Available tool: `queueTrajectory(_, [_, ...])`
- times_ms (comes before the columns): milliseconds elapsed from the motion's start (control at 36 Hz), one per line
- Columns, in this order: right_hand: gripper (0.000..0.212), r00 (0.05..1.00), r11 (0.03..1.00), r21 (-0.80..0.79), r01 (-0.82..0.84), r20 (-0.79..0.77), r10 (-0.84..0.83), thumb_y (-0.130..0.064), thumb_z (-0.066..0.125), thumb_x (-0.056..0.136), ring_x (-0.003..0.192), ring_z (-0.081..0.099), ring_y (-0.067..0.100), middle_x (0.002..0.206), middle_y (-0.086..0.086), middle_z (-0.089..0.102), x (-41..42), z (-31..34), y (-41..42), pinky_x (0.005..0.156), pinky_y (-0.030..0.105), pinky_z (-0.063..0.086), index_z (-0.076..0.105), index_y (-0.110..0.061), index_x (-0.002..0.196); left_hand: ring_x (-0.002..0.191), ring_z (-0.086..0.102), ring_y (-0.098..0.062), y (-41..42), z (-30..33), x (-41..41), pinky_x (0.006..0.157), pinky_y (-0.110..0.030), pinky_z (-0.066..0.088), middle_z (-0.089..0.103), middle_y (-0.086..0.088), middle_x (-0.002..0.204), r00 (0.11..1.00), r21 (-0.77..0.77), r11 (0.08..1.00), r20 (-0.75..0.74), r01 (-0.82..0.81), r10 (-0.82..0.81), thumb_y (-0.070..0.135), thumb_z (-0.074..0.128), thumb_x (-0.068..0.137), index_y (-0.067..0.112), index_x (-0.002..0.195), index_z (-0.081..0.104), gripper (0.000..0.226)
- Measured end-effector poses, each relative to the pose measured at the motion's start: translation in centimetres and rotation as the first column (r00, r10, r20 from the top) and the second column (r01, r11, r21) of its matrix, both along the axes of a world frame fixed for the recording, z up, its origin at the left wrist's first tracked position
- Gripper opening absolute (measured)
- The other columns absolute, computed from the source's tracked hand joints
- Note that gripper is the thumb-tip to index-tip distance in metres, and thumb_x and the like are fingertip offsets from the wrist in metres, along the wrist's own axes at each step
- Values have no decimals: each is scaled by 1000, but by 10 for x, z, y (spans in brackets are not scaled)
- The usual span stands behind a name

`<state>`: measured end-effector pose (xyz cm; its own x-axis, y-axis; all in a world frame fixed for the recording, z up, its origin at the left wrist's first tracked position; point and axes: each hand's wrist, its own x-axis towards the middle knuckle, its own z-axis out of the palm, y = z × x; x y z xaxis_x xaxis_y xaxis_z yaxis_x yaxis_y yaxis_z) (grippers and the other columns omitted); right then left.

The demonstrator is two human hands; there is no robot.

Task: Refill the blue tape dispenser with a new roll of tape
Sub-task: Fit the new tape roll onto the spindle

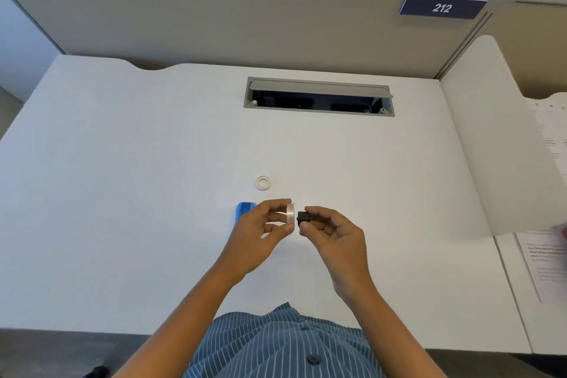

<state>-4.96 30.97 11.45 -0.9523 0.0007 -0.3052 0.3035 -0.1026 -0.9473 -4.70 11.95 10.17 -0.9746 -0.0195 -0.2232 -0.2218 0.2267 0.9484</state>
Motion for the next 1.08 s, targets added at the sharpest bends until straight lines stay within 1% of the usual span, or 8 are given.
queueTrajectory(139, [32,999,999,23,-38,4,38,0,81,93,100,83,19,104,-1,87,3,4,-2,85,19,64,82,-23,115,115,71,5,1,9,8,83,-3,52,73,32,121,1000,7,1000,2,-14,14,36,79,95,58,126,64,42])
queueTrajectory(250, [31,999,998,36,-52,-11,53,-1,82,93,98,83,19,103,-3,87,6,5,-2,84,20,65,83,-23,115,116,72,1,0,13,14,86,-6,54,75,29,120,1000,6,1000,4,-14,14,33,79,95,53,129,65,42])
queueTrajectory(333, [32,997,996,59,-67,-22,69,-1,81,94,97,83,21,105,-4,87,7,6,-1,87,25,66,84,-25,115,116,73,-5,0,14,18,95,-18,60,77,22,119,1000,6,1000,16,-8,8,34,79,94,45,134,68,42])
queueTrajectory(417, [32,996,994,64,-86,-31,88,-4,83,92,96,83,19,105,-5,87,8,7,0,89,26,66,86,-29,112,115,75,-12,-1,16,22,104,-33,60,80,12,118,999,22,1000,33,-5,4,30,80,94,34,138,69,45])
queueTrajectory(556, [28,992,992,54,-118,-45,120,-10,87,90,99,82,19,105,-3,87,11,8,-1,90,28,66,87,-30,109,115,76,-15,0,20,26,106,-42,60,80,7,119,999,31,1000,32,0,-1,26,81,94,30,137,71,44])
queueTrajectory(861, [27,973,977,31,-212,-84,214,-10,86,91,101,81,23,109,1,85,11,14,7,90,27,64,88,-26,112,115,75,-16,2,25,33,106,-39,60,80,7,120,1000,28,1000,3,4,-4,25,82,93,27,135,74,43])
queueTrajectory(1000, [29,965,967,59,-248,-71,252,-5,82,94,97,82,26,111,3,85,10,12,9,94,34,66,87,-23,116,114,73,-16,2,26,37,105,-36,59,78,8,119,1000,-4,1000,-12,16,-16,26,79,95,27,136,74,41])
queueTrajectory(1083, [27,972,974,35,-225,-59,227,-5,85,92,97,83,27,109,3,87,11,11,7,89,32,67,87,-20,115,115,72,-16,4,27,39,105,-36,59,78,8,120,1000,-30,999,-17,21,-21,26,77,96,26,138,73,42])
